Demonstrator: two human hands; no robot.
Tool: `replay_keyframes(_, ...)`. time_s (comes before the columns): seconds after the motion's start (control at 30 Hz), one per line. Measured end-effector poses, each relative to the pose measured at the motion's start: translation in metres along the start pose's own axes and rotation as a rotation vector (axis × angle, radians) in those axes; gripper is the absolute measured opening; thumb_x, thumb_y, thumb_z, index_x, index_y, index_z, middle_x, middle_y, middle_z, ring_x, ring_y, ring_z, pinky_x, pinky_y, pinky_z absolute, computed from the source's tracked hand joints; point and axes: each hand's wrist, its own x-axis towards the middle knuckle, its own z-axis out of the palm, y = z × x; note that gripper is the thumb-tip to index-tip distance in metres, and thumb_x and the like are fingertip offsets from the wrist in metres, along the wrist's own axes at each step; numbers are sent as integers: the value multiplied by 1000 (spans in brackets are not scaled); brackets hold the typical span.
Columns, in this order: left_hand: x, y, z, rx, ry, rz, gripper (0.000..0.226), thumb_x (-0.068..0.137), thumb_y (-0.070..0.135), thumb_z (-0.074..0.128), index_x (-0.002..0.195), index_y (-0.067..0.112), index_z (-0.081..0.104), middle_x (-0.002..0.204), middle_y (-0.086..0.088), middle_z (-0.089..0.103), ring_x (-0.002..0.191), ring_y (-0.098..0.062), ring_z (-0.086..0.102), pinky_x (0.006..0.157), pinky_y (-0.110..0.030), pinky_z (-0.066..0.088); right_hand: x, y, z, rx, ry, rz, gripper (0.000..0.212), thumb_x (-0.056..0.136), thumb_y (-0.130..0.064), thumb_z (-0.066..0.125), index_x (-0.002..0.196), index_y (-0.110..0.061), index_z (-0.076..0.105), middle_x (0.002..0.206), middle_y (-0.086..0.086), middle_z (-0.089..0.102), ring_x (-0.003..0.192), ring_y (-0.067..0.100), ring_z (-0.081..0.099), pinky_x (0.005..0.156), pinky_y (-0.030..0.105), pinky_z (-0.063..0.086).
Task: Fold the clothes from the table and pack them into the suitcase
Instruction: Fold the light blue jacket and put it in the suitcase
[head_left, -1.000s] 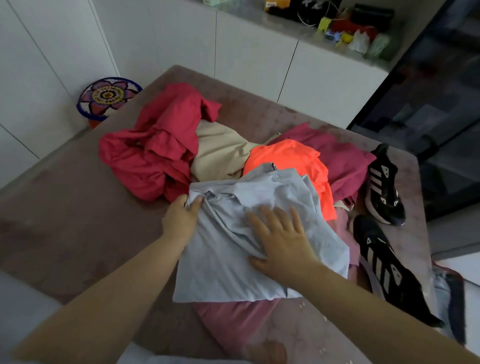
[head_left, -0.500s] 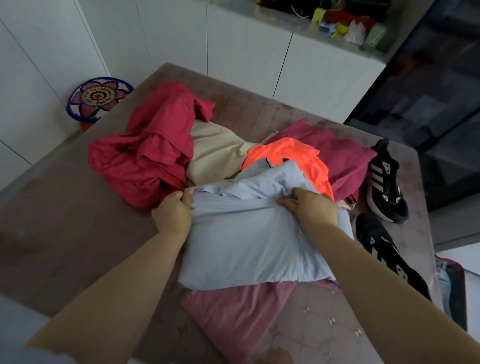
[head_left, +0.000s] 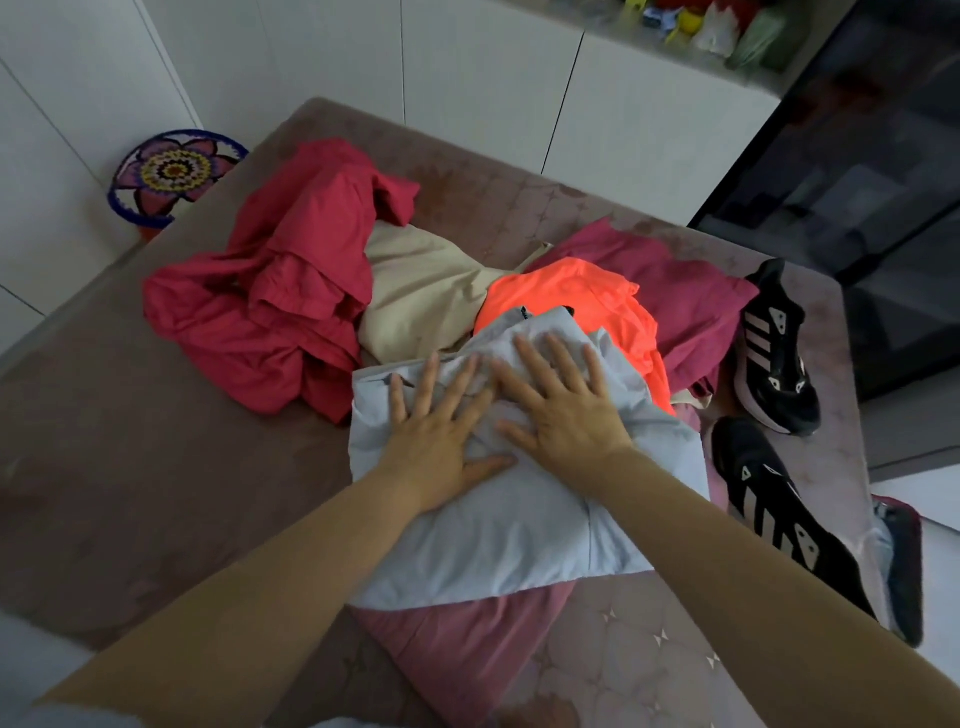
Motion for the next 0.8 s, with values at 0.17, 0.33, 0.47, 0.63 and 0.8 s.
replay_keyframes(0.17, 16, -22, -10, -18, -146, -71, 84, 54, 90, -3, 122, 55, -38, 151, 17, -30, 143, -27, -19, 108, -60, -12, -6, 17, 13, 52, -297, 186, 77, 88, -72, 5, 139, -30, 45, 141, 12, 48, 123, 43, 49, 100, 63, 31)
replay_keyframes(0.33, 26, -39, -8, -46, -206, -77, 71, 67, 82, -11, 129, 52, -28, 155, 18, -18, 145, -23, -13, 108, -56, -16, -8, 20, 17, 151, -353, 279, 91, 64, -83, -21, 145, -43, -2, 159, 7, 7, 145, 37, 7, 114, 52, -2)
replay_keyframes(0.47, 34, -30, -8, -14, -253, -126, 56, 95, 58, 16, 141, 48, -15, 156, 16, -15, 144, -23, -15, 110, -54, -15, -3, 17, 6, 139, -419, 343, 93, 66, -82, -17, 148, -41, -1, 159, 10, -4, 146, 32, -2, 114, 50, -9)
replay_keyframes(0.63, 34, -24, -18, 68, -268, -113, 58, 96, 56, 22, 145, 46, -8, 157, 9, -16, 143, -27, -20, 110, -51, -16, -24, -49, -33, 178, -74, 183, 56, 77, -52, 38, 116, -24, 66, 135, 12, 54, 122, 33, 53, 109, 60, 19)
replay_keyframes(0.8, 22, -44, -23, 131, 77, 262, 96, 88, 35, 61, 145, 38, -17, 151, 8, -30, 140, -24, -28, 110, -56, -5, -86, -117, -17, 274, -324, -111, 86, 75, -70, 47, 148, -37, 16, 153, 6, 30, 141, 34, 24, 104, 61, 1)
